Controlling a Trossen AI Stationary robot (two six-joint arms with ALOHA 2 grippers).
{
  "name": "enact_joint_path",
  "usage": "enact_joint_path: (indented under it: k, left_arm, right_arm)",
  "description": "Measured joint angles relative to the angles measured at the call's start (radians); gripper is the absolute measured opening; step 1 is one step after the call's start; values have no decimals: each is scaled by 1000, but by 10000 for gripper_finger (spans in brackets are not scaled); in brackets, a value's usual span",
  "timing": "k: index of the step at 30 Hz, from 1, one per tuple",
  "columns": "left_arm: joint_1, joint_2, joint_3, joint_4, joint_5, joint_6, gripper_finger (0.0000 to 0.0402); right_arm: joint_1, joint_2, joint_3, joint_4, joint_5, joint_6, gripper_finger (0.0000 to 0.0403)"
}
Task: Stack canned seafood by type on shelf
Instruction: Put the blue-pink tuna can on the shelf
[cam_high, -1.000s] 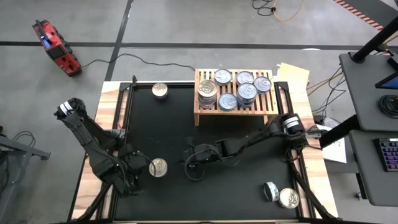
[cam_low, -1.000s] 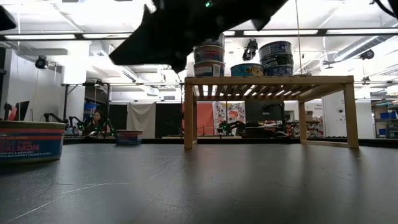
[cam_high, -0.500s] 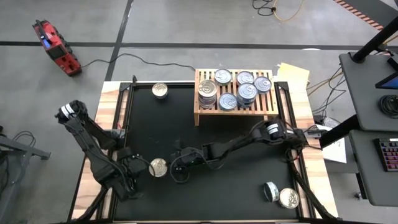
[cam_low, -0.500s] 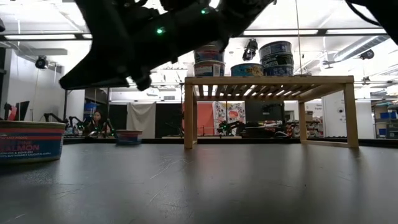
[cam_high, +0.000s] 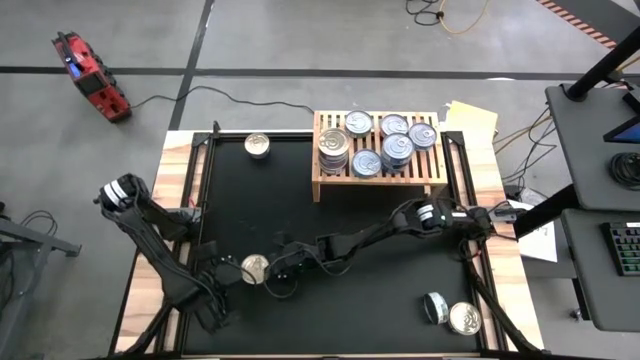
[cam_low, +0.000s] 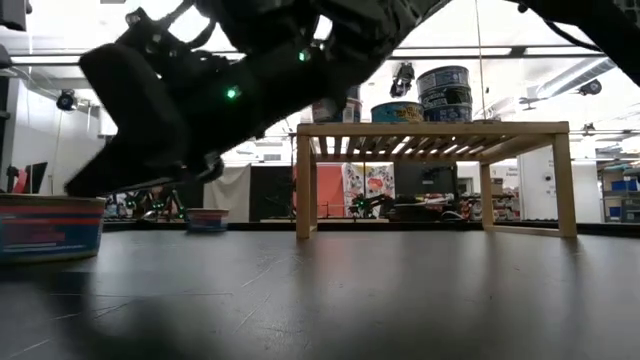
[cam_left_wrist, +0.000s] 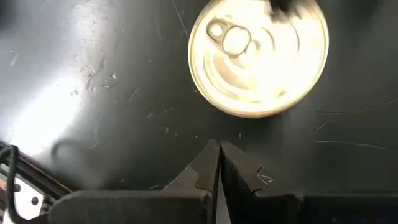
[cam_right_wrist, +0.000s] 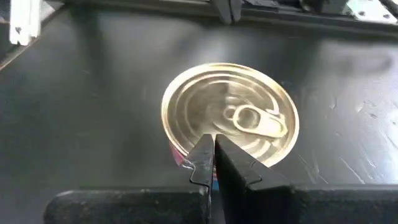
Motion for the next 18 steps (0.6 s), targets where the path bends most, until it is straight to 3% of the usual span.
enact_joint_path:
  k: [4, 8, 18]
  left_arm:
    - [0, 21, -1, 47, -19, 2, 0]
    - [0, 4, -1, 101, -111, 19, 0]
    - [0, -118, -1, 206, -379, -41, 0]
  right_arm:
    - [0, -38, 1, -169, 93, -11, 9]
    - [0, -67, 2, -270, 111, -22, 9]
    - [12, -83, -1, -312, 125, -24, 9]
